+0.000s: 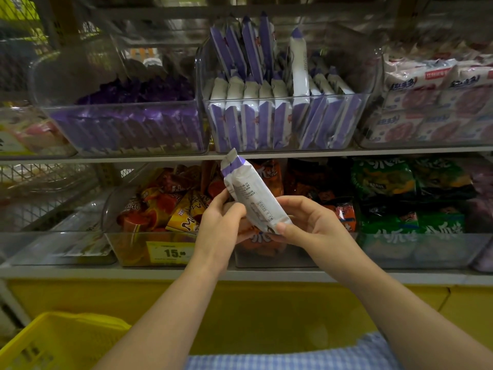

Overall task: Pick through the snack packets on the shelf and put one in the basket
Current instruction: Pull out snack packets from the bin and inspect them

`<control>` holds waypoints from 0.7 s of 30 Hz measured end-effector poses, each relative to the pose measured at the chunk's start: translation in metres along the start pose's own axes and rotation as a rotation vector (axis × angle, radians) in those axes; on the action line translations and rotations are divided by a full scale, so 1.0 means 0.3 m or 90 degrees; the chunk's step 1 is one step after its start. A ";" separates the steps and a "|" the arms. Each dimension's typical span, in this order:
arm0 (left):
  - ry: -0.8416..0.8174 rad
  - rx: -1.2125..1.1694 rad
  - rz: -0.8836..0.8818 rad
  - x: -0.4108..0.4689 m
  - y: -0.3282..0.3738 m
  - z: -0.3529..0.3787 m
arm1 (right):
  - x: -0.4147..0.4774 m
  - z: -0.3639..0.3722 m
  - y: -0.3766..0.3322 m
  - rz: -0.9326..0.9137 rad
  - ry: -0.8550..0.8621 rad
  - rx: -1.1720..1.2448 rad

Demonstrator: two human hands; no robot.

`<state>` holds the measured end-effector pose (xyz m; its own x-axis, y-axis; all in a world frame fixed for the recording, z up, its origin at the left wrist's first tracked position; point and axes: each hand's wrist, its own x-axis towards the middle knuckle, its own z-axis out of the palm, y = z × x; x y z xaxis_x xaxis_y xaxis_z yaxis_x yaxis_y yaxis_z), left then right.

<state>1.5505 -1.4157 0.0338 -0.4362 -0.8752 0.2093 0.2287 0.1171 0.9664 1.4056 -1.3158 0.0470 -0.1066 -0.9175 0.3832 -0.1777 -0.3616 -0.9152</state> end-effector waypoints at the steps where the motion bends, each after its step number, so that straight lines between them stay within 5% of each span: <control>1: -0.003 0.001 -0.002 0.000 0.003 -0.001 | 0.000 0.000 -0.002 0.001 -0.003 0.005; 15: 0.004 0.048 0.018 -0.020 0.051 0.008 | -0.010 -0.007 -0.027 -0.020 0.010 -0.011; 21: -0.147 0.112 0.091 -0.050 0.110 0.036 | -0.003 -0.013 -0.092 -0.020 0.038 0.216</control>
<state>1.5553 -1.3936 0.0640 -0.6008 -0.7169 0.3536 0.1566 0.3282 0.9315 1.4069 -1.3045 0.0723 -0.1647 -0.8974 0.4093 0.1521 -0.4331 -0.8884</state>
